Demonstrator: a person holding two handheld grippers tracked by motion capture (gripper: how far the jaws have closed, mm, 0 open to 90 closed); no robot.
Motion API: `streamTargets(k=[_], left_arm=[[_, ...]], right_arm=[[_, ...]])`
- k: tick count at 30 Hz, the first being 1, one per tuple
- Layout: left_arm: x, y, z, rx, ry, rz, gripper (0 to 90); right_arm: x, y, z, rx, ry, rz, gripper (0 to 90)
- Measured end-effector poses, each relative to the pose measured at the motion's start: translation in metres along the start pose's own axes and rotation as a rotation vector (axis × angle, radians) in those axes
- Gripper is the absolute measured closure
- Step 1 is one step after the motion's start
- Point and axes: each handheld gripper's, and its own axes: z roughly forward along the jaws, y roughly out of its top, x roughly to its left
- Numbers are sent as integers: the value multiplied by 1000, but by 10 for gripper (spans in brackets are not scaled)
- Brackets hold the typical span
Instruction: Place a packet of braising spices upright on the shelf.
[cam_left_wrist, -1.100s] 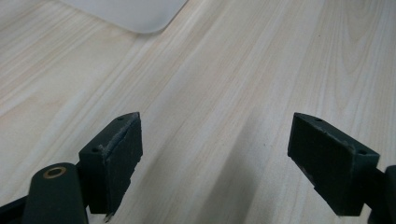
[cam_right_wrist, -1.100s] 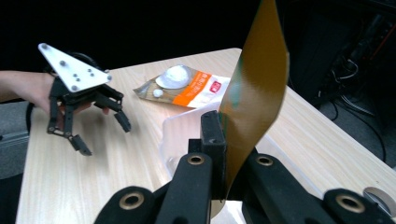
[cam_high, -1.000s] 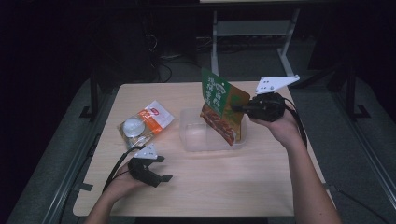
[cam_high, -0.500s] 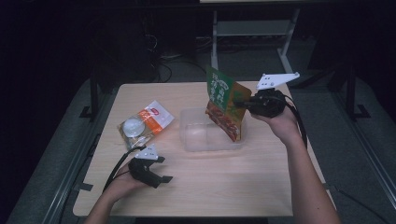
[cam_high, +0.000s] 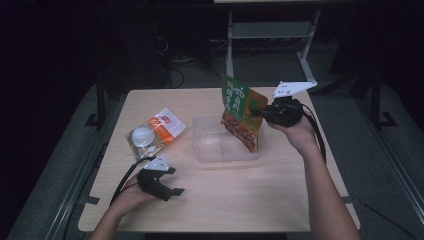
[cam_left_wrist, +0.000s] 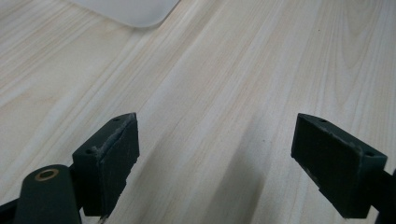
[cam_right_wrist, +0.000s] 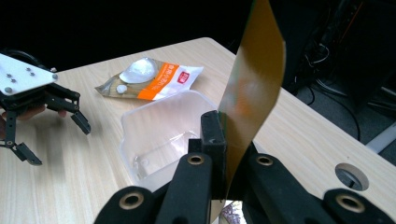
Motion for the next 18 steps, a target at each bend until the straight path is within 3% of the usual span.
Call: streamTargets(k=[18], left_arm=[[0, 0, 0, 6, -1, 4, 148]], right_arm=[[1, -6, 15, 7, 1, 7, 900]])
